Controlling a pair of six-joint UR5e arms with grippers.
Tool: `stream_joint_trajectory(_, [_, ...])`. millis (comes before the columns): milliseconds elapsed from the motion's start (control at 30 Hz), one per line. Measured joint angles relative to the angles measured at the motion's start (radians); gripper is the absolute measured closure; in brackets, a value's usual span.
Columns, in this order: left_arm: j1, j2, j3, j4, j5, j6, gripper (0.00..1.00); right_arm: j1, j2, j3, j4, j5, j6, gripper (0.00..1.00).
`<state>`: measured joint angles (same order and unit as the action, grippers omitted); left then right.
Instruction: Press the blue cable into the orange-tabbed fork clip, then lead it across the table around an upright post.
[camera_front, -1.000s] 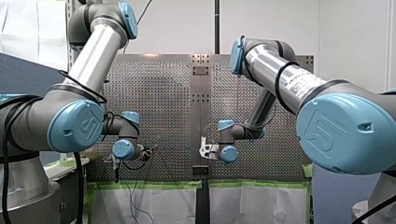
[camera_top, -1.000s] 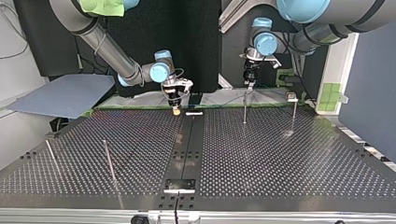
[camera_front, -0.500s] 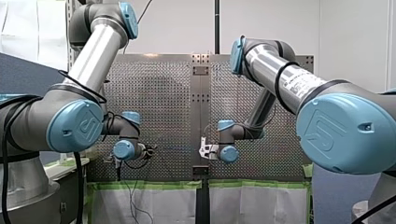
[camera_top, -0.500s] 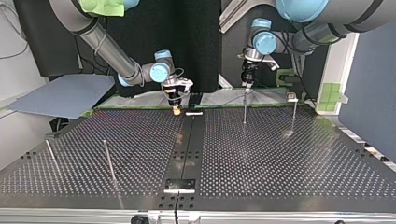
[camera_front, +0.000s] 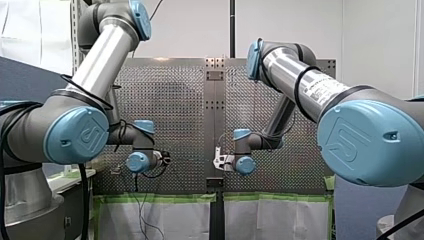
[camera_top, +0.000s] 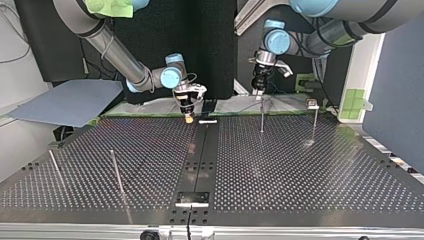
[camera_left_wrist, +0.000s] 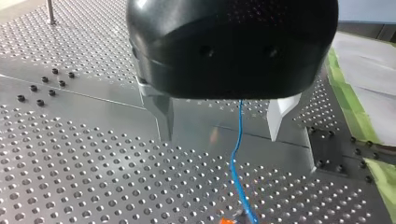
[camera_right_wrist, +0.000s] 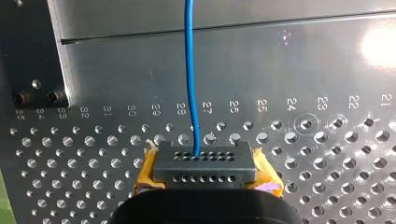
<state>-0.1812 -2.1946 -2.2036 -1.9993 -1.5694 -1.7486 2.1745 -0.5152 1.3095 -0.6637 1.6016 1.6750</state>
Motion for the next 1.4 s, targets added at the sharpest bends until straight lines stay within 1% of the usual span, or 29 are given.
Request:
stream_joint_trajectory(167, [-0.026, -0.001, 0.001, -0.021, -0.056, -0.001, 0.0, 0.0, 0.0, 0.0, -0.001, 0.0, 0.001, 1.0])
stream_joint_trajectory(333, [-0.051, -0.01, 0.022, -0.045, -0.092, -0.001, 0.0, 0.0, 0.0, 0.0, -0.002, 0.0, 0.002, 1.0])
stream_joint_trajectory(500, [-0.098, -0.032, 0.07, -0.091, -0.139, -0.003, 0.0, 0.0, 0.0, 0.0, 0.001, 0.0, 0.002, 1.0])
stream_joint_trajectory(667, [-0.151, -0.048, 0.124, -0.145, -0.194, -0.017, 0.0, 0.0, 0.0, 0.0, 0.005, 0.0, 0.002, 1.0])
stream_joint_trajectory(767, [-0.167, -0.055, 0.155, -0.176, -0.224, -0.02, 0.0, 0.001, 0.0, 0.0, 0.008, 0.0, 0.002, 1.0])
stream_joint_trajectory(867, [-0.169, -0.057, 0.181, -0.202, -0.242, -0.022, 0.0, 0.002, 0.0, 0.0, 0.008, 0.0, 0.002, 1.0])
stream_joint_trajectory(967, [-0.164, -0.057, 0.207, -0.219, -0.25, -0.023, 0.0, 0.003, 0.001, 0.0, 0.008, 0.0, 0.002, 1.0])
stream_joint_trajectory(1167, [-0.153, -0.062, 0.253, -0.229, -0.255, -0.022, 0.0, 0.003, 0.002, 0.0, 0.007, 0.0, 0.002, 1.0])
stream_joint_trajectory(1300, [-0.148, -0.085, 0.284, -0.244, -0.256, -0.02, 0.0, 0.003, 0.002, 0.0, 0.006, 0.0, 0.002, 1.0])
stream_joint_trajectory(1400, [-0.147, -0.11, 0.311, -0.26, -0.257, -0.009, 0.0, 0.002, 0.002, 0.0, 0.006, -0.001, 0.002, 1.0])
